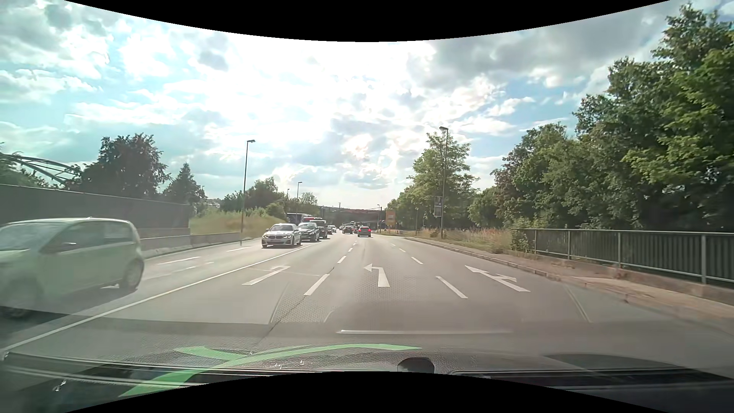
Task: Follow the waypoints while adhering to traffic rules and regulations
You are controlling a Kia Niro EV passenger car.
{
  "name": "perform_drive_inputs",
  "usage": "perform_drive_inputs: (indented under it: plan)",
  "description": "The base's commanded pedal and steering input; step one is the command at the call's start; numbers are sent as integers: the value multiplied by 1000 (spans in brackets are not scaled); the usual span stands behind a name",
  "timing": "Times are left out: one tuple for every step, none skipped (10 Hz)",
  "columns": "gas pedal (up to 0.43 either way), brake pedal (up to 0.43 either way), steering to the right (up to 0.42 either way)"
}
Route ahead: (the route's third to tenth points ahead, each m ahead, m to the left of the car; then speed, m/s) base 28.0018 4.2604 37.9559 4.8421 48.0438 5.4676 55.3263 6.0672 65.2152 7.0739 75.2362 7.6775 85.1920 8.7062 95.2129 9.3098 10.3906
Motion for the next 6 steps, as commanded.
perform_drive_inputs:
  plan:
    - [118,0,-11]
    - [118,0,-11]
    - [118,0,-11]
    - [118,0,-11]
    - [118,0,-11]
    - [110,0,-11]
